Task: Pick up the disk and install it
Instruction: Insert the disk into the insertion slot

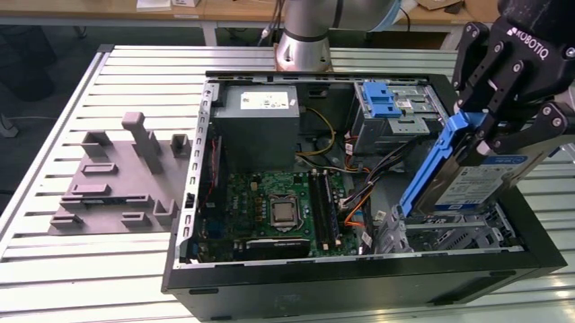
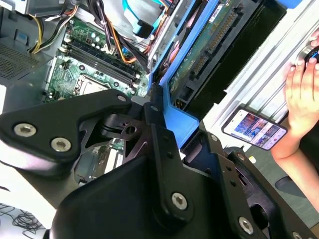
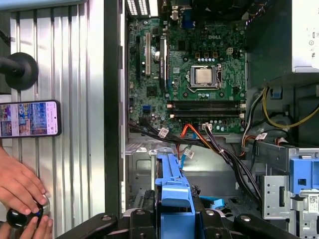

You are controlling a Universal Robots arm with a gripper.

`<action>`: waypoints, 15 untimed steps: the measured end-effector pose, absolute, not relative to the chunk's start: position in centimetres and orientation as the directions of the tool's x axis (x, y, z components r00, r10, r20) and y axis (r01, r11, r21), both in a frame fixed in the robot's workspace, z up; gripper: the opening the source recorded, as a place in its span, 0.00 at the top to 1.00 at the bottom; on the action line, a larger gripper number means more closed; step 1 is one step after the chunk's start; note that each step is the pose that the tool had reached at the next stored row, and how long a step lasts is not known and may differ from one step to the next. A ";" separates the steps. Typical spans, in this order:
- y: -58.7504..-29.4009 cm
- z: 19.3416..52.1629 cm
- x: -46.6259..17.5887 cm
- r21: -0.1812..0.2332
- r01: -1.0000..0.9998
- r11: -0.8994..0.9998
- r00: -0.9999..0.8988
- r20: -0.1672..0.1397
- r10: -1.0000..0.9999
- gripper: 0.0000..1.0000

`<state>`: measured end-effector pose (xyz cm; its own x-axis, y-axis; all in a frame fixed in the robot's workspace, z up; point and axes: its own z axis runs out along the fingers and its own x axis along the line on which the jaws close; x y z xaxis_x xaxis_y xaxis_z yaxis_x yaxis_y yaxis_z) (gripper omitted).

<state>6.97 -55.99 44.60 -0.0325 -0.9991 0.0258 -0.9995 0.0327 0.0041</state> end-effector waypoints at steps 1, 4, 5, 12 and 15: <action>-56.0 44.5 7.0 0.004 -0.999 0.033 -0.033 0.026 -0.999 0.64; -56.0 44.4 7.0 0.004 -0.999 0.034 -0.034 0.026 -0.999 0.64; -56.0 44.3 7.0 0.004 -0.999 0.034 -0.034 0.025 -0.999 0.64; -56.0 43.9 7.0 0.004 -0.999 0.034 -0.034 0.025 -0.999 0.64; -56.0 43.7 7.0 0.004 -0.999 0.035 -0.035 0.025 -0.999 0.64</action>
